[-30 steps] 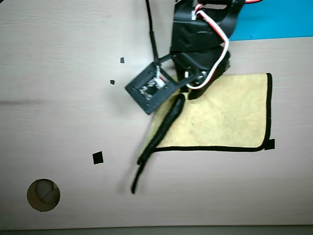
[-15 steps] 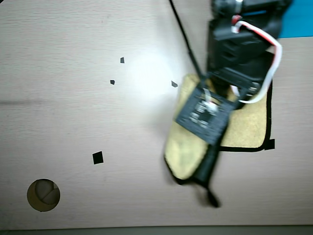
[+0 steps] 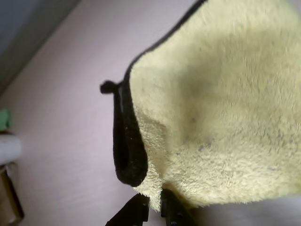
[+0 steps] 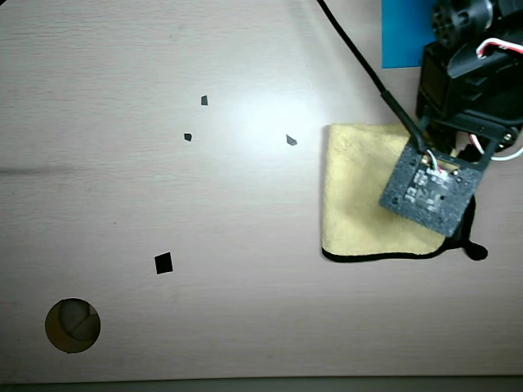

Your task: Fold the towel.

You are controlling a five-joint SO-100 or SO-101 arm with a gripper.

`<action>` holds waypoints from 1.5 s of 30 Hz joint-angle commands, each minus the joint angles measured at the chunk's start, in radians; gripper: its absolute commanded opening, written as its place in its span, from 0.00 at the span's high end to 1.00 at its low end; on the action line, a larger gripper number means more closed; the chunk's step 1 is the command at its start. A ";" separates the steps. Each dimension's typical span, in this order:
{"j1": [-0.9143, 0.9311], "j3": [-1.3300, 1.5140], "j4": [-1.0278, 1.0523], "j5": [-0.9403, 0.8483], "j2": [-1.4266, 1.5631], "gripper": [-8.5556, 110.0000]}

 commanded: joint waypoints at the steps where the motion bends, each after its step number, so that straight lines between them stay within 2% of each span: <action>1: -0.034 0.020 -0.018 0.034 0.000 0.93; 20: -0.101 0.106 -0.160 0.178 -0.114 0.93; 26: -0.107 0.150 -0.184 0.152 -0.106 0.93; 32: -0.092 0.172 -0.167 0.040 -0.087 0.91; 40: -0.080 0.104 -0.094 -0.109 -0.080 0.84; 45: -0.080 0.072 -0.055 -0.101 -0.066 0.81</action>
